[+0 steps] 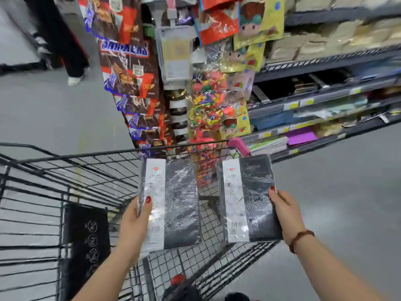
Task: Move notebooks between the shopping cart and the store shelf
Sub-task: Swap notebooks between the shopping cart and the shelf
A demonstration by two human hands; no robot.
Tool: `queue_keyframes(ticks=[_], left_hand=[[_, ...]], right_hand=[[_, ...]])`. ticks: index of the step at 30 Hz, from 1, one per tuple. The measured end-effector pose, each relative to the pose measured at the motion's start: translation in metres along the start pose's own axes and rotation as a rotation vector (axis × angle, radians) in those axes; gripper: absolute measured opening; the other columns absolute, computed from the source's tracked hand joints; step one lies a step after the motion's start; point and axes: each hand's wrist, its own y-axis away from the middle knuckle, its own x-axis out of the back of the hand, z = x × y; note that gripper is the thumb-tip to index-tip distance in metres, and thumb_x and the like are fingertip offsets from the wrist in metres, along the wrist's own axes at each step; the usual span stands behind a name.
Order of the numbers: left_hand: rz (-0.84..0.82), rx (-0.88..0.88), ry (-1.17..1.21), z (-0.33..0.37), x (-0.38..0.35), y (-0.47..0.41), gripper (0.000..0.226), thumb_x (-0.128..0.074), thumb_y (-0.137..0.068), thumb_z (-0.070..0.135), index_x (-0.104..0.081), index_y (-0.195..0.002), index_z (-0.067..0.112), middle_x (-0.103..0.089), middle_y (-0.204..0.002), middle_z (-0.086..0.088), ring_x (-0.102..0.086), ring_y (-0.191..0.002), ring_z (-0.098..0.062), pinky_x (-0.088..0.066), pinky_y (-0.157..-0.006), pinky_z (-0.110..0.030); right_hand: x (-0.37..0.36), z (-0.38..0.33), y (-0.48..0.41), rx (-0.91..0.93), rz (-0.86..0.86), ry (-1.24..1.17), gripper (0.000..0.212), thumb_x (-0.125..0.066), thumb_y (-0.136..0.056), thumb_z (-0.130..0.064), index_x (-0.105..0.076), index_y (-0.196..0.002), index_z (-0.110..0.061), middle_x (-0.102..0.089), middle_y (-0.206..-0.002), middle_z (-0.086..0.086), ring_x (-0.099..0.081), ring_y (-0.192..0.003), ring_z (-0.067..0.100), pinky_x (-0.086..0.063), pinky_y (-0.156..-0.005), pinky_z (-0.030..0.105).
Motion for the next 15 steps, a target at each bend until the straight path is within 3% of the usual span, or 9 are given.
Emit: queue_keyframes(ticks=[4, 6, 12, 15], left_hand=[[-0.013, -0.069, -0.05, 0.023, -0.046, 0.023, 0.039, -0.047, -0.094, 0.041, -0.051, -0.127, 0.02, -0.059, -0.116, -0.003, -0.055, -0.097, -0.02, -0.048, -0.079, -0.042], [-0.009, -0.092, -0.035, 0.029, -0.074, 0.039, 0.038, -0.047, -0.095, 0.041, -0.05, -0.127, 0.021, -0.056, -0.118, -0.003, -0.052, -0.101, -0.022, -0.047, -0.073, -0.038], [-0.021, -0.107, -0.009, 0.031, -0.158, 0.088, 0.04, -0.05, -0.093, 0.043, -0.05, -0.129, 0.028, -0.052, -0.13, -0.003, -0.049, -0.114, -0.027, -0.045, -0.085, -0.044], [-0.058, -0.125, 0.034, 0.033, -0.198, 0.105, 0.036, -0.05, -0.094, 0.039, -0.053, -0.126, 0.025, -0.054, -0.128, -0.005, -0.049, -0.114, -0.026, -0.041, -0.085, -0.044]], right_hand=[[0.068, -0.016, -0.003, 0.015, 0.005, -0.123, 0.025, -0.057, -0.092, -0.022, -0.064, -0.111, -0.008, -0.066, -0.101, 0.001, -0.058, -0.099, 0.017, -0.046, -0.082, 0.021], [0.106, -0.023, -0.005, 0.029, -0.019, -0.16, 0.018, -0.057, -0.092, -0.021, -0.064, -0.107, -0.013, -0.066, -0.097, -0.003, -0.06, -0.092, 0.014, -0.045, -0.084, 0.024], [0.215, -0.029, -0.019, 0.085, -0.003, -0.244, 0.015, -0.059, -0.091, -0.02, -0.063, -0.104, -0.015, -0.067, -0.097, -0.003, -0.059, -0.084, 0.007, -0.044, -0.078, 0.021], [0.258, -0.024, -0.03, 0.066, 0.02, -0.26, 0.015, -0.06, -0.089, -0.024, -0.065, -0.101, -0.016, -0.068, -0.104, 0.0, -0.062, -0.097, 0.016, -0.044, -0.094, 0.029]])
